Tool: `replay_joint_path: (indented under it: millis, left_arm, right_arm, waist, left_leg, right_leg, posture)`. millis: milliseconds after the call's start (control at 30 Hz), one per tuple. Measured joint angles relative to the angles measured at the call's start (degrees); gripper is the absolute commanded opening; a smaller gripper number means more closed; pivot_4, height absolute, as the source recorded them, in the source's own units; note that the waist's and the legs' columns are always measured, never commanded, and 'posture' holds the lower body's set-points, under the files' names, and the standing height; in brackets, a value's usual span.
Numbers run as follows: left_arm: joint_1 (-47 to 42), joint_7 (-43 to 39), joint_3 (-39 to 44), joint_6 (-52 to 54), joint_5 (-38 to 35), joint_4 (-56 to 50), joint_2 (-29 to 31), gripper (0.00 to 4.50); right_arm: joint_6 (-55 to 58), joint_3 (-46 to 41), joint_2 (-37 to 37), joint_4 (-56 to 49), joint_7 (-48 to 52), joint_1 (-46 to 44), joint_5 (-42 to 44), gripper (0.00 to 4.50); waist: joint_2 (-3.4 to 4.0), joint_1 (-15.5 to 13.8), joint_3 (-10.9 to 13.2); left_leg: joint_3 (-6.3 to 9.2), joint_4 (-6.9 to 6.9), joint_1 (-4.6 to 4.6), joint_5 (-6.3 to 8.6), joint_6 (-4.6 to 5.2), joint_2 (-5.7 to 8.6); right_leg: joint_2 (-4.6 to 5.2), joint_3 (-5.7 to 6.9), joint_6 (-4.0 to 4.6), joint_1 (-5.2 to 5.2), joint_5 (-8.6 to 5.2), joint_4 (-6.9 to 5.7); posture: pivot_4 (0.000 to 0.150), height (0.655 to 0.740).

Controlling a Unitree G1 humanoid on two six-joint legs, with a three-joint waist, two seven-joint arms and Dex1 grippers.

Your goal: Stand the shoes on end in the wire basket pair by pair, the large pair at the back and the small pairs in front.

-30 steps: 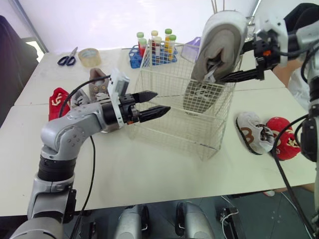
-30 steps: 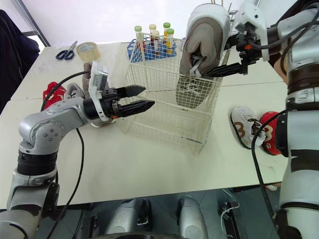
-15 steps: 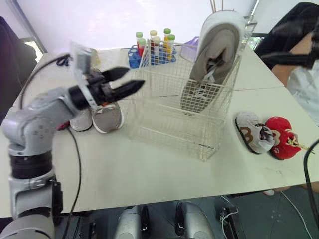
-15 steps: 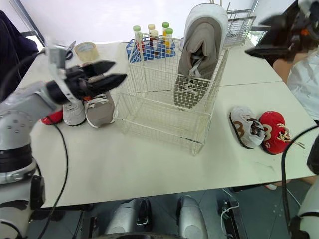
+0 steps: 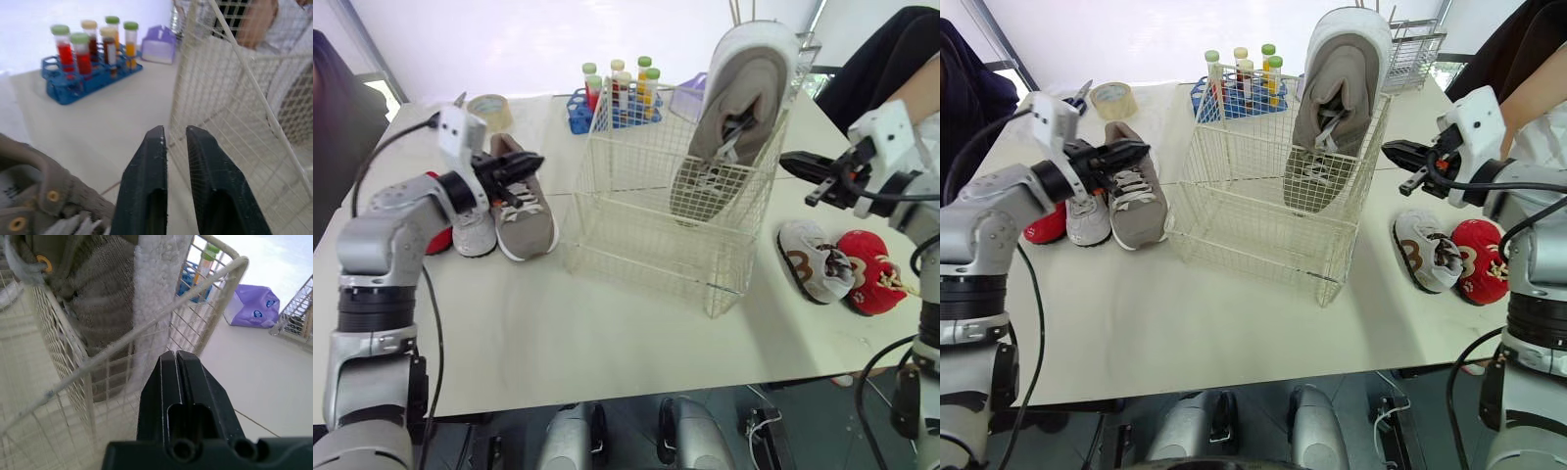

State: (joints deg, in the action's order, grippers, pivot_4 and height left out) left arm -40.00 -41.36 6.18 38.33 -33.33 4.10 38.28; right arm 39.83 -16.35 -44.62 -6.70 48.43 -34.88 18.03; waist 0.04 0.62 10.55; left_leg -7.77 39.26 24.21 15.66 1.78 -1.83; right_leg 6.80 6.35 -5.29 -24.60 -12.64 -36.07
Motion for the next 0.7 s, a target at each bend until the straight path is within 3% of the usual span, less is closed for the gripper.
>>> replay_joint_path:
  millis: [200, 700]
  left_arm:
    - [2.9, -3.8, -2.3, 4.9, -1.7, -5.5, -0.5, 0.57]
    - [10.2, -2.9, 3.8, 16.5, -7.9, -19.0, 2.1, 0.57]
  right_arm:
    - [-0.6, 0.3, 1.5, 2.6, -1.4, -1.9, 3.0, 0.00]
    - [-13.4, 6.3, 8.1, 26.0, 1.7, -14.7, 1.1, 0.00]
  waist:
    - [0.00, 0.3, 0.0]
    - [0.01, 0.5, 0.0]
  left_leg:
    - [-0.01, 0.00, -0.01, 0.00, 0.00, -0.02]
    - [-0.01, -0.01, -0.02, 0.00, 0.01, -0.02]
  right_leg:
    - [-0.02, -0.01, 0.00, -0.02, 0.00, -0.01]
    - [-0.02, -0.04, -0.01, -0.03, -0.01, 0.00]
  posture:
    - [0.150, 0.7400]
    - [0.150, 0.7400]
